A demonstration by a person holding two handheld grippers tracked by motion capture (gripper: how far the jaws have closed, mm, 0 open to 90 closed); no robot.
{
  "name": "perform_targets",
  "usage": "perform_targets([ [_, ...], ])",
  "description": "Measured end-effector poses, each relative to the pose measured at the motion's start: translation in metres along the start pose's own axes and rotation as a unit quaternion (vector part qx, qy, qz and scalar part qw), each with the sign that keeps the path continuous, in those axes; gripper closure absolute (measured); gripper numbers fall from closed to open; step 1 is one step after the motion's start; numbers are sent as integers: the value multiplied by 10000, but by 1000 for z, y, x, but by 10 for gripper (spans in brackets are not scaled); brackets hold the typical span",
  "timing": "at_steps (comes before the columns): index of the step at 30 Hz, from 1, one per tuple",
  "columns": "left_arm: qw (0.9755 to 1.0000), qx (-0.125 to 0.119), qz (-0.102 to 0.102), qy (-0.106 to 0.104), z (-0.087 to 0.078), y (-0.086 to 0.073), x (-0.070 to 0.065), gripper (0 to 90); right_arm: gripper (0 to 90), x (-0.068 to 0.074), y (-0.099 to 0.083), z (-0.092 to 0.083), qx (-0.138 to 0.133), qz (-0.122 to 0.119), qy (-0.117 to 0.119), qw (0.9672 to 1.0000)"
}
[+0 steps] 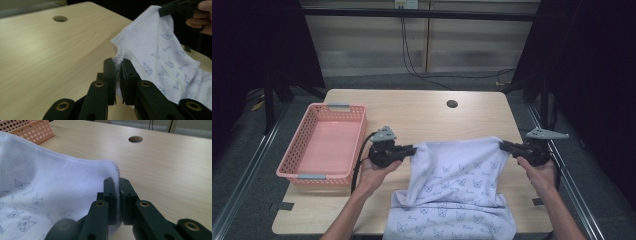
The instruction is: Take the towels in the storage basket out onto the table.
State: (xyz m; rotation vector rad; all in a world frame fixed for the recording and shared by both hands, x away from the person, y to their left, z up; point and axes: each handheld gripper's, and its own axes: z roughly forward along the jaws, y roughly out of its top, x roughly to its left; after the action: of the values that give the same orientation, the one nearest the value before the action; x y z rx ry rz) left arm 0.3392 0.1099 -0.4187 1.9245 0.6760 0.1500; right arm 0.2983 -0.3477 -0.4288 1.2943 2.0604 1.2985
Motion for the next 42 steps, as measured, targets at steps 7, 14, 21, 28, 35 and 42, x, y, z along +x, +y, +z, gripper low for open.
perform_targets([
  [7,9978,-331,73,570,-35,35,27,845,855,3,42,-9,-318,-237,-78,9992],
  [14,9951,-312,161,929,-34,66,47,847,855,2,85,-1,-513,-388,-219,9977],
  [21,9926,-258,-180,1174,-10,79,82,842,849,-18,118,32,-464,-260,-356,9979],
  [28,9892,18,-559,1352,19,53,94,569,612,-37,99,72,320,-229,-904,9951],
  [35,9915,150,-695,1089,20,32,87,555,578,-32,60,55,287,-124,-538,9981],
  [42,9977,429,-367,371,13,-4,37,632,514,8,16,36,462,-315,111,9984],
])
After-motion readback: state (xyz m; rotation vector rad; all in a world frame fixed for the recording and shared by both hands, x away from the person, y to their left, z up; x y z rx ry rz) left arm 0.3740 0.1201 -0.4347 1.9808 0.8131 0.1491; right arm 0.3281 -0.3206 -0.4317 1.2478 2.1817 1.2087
